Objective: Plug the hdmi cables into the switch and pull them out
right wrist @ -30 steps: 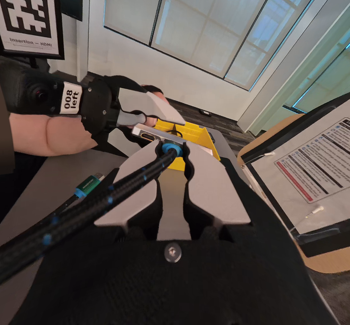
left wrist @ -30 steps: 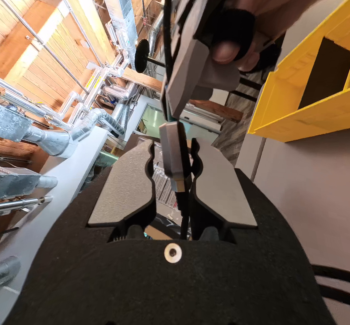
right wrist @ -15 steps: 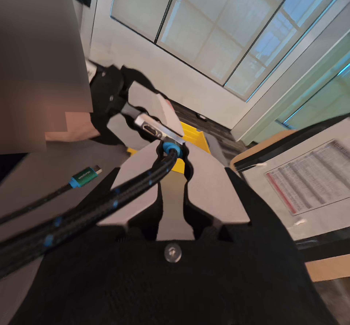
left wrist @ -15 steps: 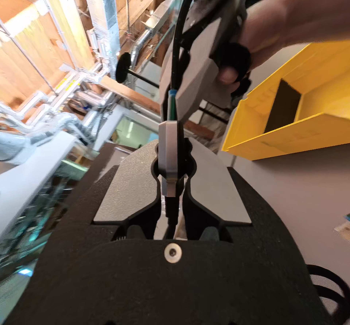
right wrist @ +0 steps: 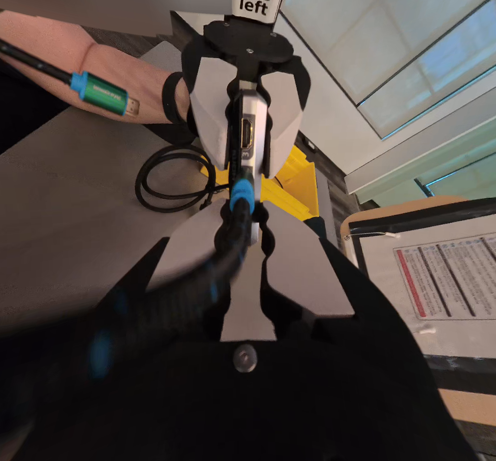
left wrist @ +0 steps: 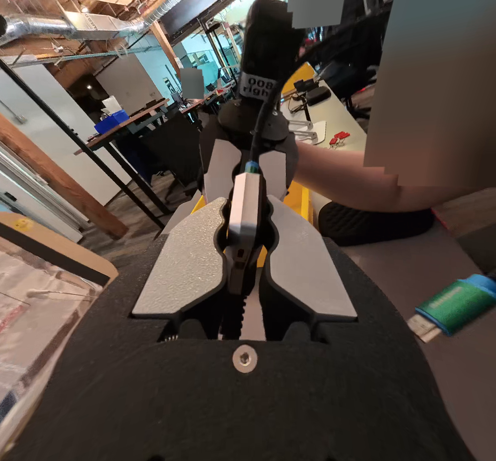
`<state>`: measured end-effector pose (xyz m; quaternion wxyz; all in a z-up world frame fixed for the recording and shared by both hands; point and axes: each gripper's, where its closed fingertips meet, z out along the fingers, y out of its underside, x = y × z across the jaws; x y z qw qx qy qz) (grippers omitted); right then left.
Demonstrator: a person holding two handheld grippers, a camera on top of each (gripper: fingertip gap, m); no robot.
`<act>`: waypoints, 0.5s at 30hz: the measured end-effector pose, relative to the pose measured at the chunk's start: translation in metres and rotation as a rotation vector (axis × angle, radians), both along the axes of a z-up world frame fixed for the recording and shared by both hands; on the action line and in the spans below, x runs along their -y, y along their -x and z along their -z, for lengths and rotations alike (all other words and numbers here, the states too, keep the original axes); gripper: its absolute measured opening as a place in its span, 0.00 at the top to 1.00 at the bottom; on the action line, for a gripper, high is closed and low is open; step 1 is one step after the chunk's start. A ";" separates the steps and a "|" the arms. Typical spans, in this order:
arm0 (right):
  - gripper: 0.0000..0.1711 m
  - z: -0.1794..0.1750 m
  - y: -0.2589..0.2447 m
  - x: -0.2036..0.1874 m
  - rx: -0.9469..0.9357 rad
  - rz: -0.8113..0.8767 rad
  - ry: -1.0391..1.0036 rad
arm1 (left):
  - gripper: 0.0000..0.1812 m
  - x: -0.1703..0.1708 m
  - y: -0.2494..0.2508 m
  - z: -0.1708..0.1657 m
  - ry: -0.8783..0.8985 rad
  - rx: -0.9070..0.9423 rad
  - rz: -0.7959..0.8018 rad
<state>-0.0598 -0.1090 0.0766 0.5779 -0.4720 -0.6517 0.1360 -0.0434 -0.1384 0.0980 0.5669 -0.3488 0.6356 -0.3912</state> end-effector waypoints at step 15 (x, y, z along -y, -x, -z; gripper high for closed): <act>0.88 -0.086 -0.143 -0.062 -0.248 0.480 0.329 | 0.71 -0.076 0.115 -0.087 0.326 0.282 -0.281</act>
